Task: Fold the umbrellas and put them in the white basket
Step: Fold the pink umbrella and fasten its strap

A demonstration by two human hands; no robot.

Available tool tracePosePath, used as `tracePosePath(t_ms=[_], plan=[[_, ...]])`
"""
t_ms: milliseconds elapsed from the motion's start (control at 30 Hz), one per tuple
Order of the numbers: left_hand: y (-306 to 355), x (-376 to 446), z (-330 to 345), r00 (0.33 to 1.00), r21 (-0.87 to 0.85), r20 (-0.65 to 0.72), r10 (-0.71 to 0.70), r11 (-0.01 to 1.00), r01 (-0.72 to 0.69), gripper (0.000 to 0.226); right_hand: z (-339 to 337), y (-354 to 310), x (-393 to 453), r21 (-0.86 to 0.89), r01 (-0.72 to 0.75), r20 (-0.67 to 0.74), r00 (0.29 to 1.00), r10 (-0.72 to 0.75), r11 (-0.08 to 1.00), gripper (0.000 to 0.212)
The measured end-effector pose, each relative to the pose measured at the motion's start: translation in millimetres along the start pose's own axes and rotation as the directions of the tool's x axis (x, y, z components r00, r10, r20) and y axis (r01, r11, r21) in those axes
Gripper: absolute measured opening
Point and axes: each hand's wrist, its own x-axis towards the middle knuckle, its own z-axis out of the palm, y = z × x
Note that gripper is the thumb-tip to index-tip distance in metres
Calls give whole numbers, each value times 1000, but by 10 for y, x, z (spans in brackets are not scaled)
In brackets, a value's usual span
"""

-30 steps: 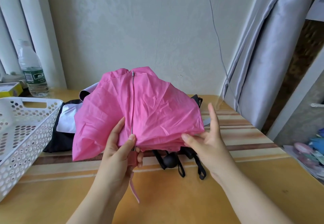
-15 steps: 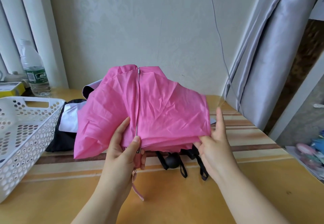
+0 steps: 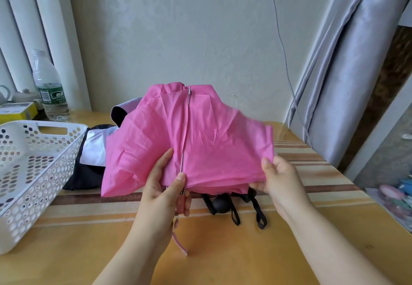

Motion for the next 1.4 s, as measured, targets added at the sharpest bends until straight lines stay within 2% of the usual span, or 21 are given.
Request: tracePosePath(t_ms=[67, 100, 133, 200, 233, 300, 400, 533, 600, 667, 733, 800, 833, 867, 933, 1000, 1100, 1133, 1167, 1267, 1400], plan=[[-4, 1, -5, 1000, 8, -5, -1, 1000, 1, 48, 32, 58, 14, 6, -164, 110, 981, 163, 986, 41], [-9, 7, -12, 1000, 16, -14, -1, 1000, 2, 48, 38, 44, -12, -89, -149, 90, 983, 157, 985, 51], [-14, 10, -17, 1000, 28, -25, 1, 1000, 0, 48, 43, 3, -73, -230, -75, 15, 997, 81, 970, 56], [-17, -1, -10, 1000, 70, -29, 11, 997, -9, 49, 104, -150, -306, -418, 232, -110, 947, -302, 879, 48], [-18, -11, 0, 999, 98, -25, 19, 995, -17, 49, 185, -283, -453, -415, 400, -86, 877, -473, 817, 38], [-28, -34, 23, 999, 160, -21, 46, 986, -42, 50, 395, -511, -671, -394, 578, 123, 804, -583, 714, 31], [-21, -75, 55, 998, 239, 11, 66, 969, -66, 53, 702, -575, -657, -557, 491, 346, 870, -351, 669, 52], [13, -83, 31, 990, 374, 91, 103, 918, -130, 66, 856, -513, -414, -480, 269, 261, 952, -157, 835, 50], [4, -73, 12, 983, 473, 120, 140, 863, -181, 73, 849, -477, -364, -475, 230, 249, 961, -121, 849, 42], [-33, -55, -4, 979, 547, 129, 161, 812, -205, 73, 791, -492, -354, -644, 302, 264, 950, -166, 703, 41], [-71, -54, -7, 979, 589, 134, 155, 782, -204, 69, 718, -613, -403, -715, 428, 242, 894, -378, 553, 41], [-84, -62, 8, 983, 625, 132, 124, 759, -180, 53, 707, -868, -505, -565, 680, 313, 700, -642, 466, 40], [-89, -66, 15, 986, 634, 118, 115, 756, -163, 37, 730, -1014, -548, -484, 783, 423, 600, -679, 390, 45], [-86, -75, 22, 990, 644, 98, 100, 752, -140, 24, 772, -1126, -567, -420, 849, 557, 521, -647, 322, 52], [-88, -81, 17, 995, 673, 72, 65, 733, -97, 26, 901, -1217, -546, -375, 901, 777, 434, -455, 220, 62], [-73, -83, 27, 999, 693, 46, 4, 720, -35, 34, 1040, -1164, -529, -427, 899, 845, 434, -313, 95, 64], [-66, -71, 33, 999, 687, 0, -37, 726, 27, 37, 1243, -987, -473, -563, 819, 794, 499, -347, -111, 60], [-80, -60, 20, 1000, 683, 8, -15, 731, 5, 34, 1276, -966, -425, -597, 797, 760, 526, -382, -91, 51], [-89, -52, 12, 999, 676, 33, 18, 736, -35, 31, 1282, -948, -336, -620, 785, 708, 569, -419, 18, 42], [-75, -47, 6, 988, 619, 140, 62, 774, -136, 37, 1164, -934, -6, -537, 678, 513, 735, -444, 502, 27], [-61, -31, -30, 976, 543, 204, 73, 822, -175, 48, 864, -887, 291, -537, 528, 311, 849, -427, 658, 30]])
